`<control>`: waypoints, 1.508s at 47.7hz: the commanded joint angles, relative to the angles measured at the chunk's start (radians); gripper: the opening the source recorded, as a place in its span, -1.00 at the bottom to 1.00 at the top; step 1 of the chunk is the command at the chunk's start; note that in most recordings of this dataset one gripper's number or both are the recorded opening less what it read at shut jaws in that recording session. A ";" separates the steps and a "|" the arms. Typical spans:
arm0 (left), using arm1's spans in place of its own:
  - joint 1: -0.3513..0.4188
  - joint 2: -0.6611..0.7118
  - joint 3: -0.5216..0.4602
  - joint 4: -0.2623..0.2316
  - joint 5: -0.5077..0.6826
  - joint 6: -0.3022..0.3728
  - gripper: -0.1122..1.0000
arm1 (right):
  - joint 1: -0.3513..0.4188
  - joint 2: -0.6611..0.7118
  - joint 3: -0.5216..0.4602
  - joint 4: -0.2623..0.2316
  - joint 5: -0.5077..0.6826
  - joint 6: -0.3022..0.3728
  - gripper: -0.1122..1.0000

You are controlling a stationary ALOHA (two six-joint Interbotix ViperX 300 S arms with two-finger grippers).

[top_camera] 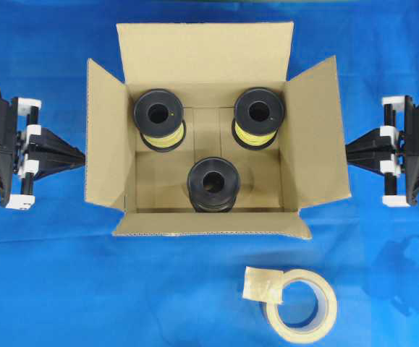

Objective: Close the cardboard box.
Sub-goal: 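Move both grippers inward toward the side flaps of the box, then push the left and right side flaps inward with both grippers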

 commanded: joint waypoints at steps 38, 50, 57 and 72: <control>0.052 0.318 -0.295 -0.002 -0.186 0.021 -0.80 | -0.002 0.377 -0.365 -0.014 -0.175 -0.017 -0.80; 0.086 0.396 -0.376 -0.002 -0.187 0.023 -0.80 | -0.002 0.469 -0.457 -0.014 -0.175 -0.031 -0.80; 0.086 0.425 -0.394 -0.002 -0.183 0.023 -0.80 | -0.002 0.477 -0.466 -0.014 -0.176 -0.035 -0.80; 0.086 0.482 -0.388 -0.002 -0.187 0.018 -0.80 | -0.002 0.512 -0.448 -0.005 -0.175 -0.021 -0.80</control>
